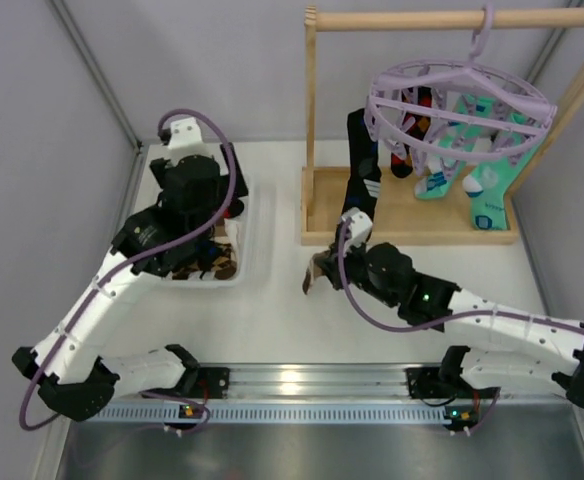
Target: Remove the socks clipped to the hanger
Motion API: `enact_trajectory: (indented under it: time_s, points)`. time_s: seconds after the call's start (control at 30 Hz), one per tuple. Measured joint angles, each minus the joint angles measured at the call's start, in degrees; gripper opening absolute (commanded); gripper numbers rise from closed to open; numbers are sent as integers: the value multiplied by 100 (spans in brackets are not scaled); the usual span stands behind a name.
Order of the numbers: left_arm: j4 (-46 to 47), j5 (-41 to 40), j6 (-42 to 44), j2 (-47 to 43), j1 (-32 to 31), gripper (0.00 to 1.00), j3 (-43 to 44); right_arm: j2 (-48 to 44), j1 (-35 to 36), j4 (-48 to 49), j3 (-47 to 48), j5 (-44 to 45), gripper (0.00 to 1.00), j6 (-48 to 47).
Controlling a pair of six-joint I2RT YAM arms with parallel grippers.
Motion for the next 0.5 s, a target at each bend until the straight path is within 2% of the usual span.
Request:
enact_trajectory:
  time_s: [0.23, 0.4, 0.43, 0.5]
  points:
    - [-839, 114, -245, -887, 1322, 98, -616, 2684, -70, 168, 2776, -1187, 0, -476]
    - [-1080, -94, -328, -1766, 1580, 98, -1106, 4642, -74, -138, 5246, -1735, 3, -848]
    - [-1091, -153, -393, -1956, 1591, 98, -1274, 5012, -74, -236, 5716, -1792, 17, -944]
    - [-1141, -271, -474, -2273, 1598, 98, -1528, 5810, -83, -546, 6719, -1845, 57, -1056]
